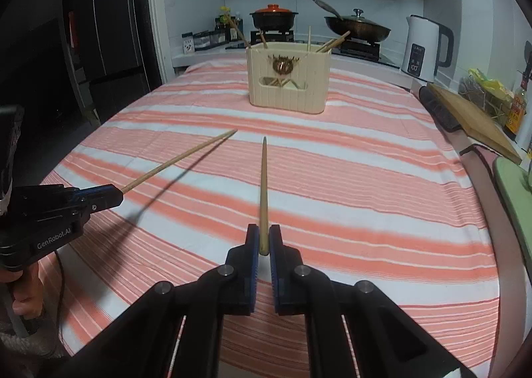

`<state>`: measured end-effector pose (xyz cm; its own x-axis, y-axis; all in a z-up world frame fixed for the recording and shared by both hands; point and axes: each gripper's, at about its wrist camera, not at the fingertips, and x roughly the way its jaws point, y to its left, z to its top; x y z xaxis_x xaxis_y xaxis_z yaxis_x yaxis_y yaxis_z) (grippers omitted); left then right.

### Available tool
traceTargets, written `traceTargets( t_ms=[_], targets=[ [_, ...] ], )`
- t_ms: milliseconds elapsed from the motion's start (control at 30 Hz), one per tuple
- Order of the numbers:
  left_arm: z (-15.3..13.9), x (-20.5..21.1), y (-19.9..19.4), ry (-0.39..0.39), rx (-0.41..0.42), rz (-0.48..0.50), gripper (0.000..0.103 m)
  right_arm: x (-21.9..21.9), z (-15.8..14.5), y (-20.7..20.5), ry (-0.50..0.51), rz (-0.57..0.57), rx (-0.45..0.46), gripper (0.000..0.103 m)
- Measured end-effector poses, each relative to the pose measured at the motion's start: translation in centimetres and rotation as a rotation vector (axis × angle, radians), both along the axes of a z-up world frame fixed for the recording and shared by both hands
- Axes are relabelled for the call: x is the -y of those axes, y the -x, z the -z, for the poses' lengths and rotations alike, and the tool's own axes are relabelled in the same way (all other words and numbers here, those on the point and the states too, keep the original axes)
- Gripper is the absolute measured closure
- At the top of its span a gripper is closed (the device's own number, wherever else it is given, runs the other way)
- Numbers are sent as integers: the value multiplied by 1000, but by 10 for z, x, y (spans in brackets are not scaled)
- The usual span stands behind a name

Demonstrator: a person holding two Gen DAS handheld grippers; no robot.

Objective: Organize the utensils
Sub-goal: 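Carry both chopsticks to the cream holder and lower them in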

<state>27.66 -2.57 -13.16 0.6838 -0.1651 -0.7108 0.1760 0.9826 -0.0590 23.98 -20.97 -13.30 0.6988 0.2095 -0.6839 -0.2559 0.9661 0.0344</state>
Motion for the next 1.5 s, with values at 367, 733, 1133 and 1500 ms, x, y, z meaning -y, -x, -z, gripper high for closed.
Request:
traceTargets(
  t_ms=[367,733,1133,1500],
  targets=[
    [-36,-2,8,-42,96,-6,99,10,-39,6,-14,0,99,97],
    [-54,-6,11,-9,128,10,99,14,-53,13,-24,4,136,97],
    [-97,-31,17,117,182,24,99,24,-87,18,-79,6,198,97],
    [-136,-25,24,157,243,85,99,27,-127,24,-127,-20,263,97]
  ],
)
